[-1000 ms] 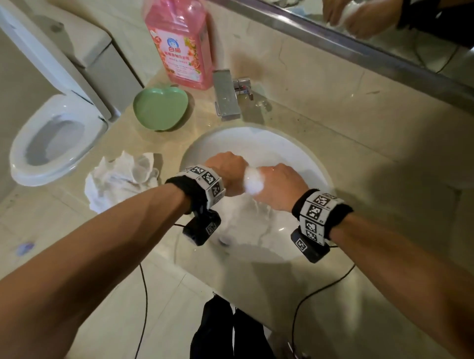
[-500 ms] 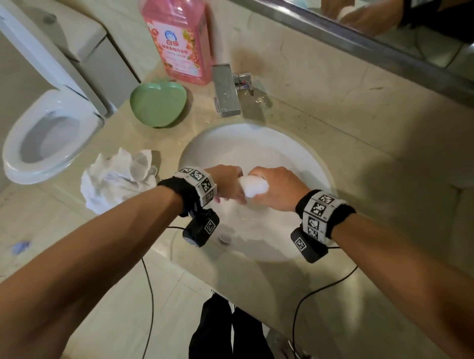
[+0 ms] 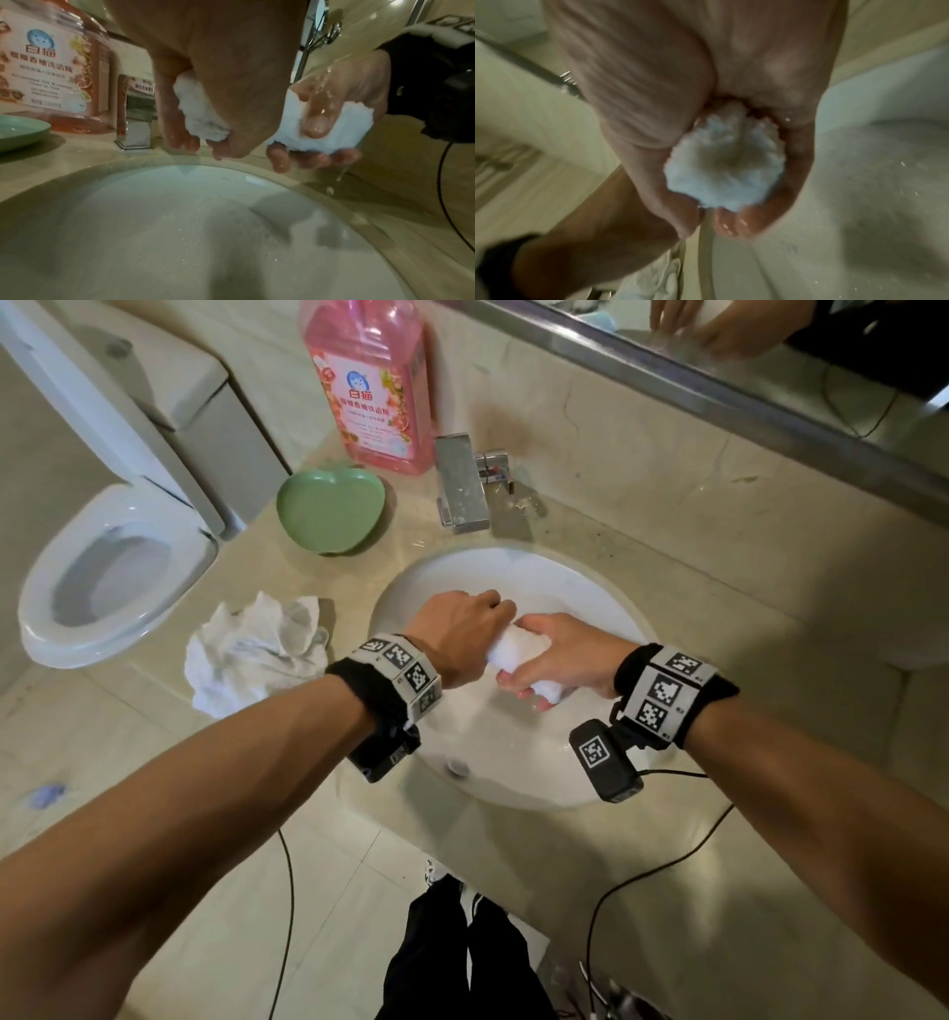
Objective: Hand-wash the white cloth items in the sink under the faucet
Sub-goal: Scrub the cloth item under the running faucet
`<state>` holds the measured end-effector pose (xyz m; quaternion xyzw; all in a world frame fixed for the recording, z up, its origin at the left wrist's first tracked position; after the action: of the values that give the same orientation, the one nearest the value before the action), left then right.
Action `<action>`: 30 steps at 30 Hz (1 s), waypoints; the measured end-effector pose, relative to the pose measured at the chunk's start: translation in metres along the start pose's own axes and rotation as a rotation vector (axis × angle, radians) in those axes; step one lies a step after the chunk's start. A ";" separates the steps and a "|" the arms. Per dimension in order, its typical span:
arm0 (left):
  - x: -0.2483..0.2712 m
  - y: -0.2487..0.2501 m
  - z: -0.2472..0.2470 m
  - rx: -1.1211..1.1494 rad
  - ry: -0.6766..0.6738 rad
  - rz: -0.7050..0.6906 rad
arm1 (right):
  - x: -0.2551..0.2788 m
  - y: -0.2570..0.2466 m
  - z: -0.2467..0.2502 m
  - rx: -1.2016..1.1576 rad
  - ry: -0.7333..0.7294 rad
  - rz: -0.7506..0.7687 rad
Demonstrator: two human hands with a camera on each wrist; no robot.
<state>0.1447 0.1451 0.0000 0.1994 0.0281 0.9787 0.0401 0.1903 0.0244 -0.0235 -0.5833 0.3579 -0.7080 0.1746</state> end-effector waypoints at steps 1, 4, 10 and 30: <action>0.000 0.000 0.002 0.015 -0.027 -0.009 | 0.002 -0.003 0.000 0.040 0.018 0.018; 0.002 -0.002 0.006 0.031 -0.089 0.012 | 0.008 -0.006 -0.001 0.318 0.091 0.030; -0.004 0.007 -0.015 0.152 -0.299 0.047 | -0.002 0.012 -0.009 0.774 0.256 0.011; 0.000 0.004 -0.010 0.323 -0.080 0.023 | 0.003 0.009 0.014 0.565 0.259 0.059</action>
<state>0.1406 0.1409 -0.0090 0.2426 0.1811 0.9531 -0.0027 0.2018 0.0118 -0.0271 -0.4059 0.1828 -0.8426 0.3031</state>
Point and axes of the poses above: each hand's wrist, its own x-axis away from the middle knuckle, its own z-axis out of the back of the hand, y = z × x, the point moved 5 cm from there along -x, towards the middle knuckle, and after that the axes turned 9 degrees about -y, right-handed, at the moved point
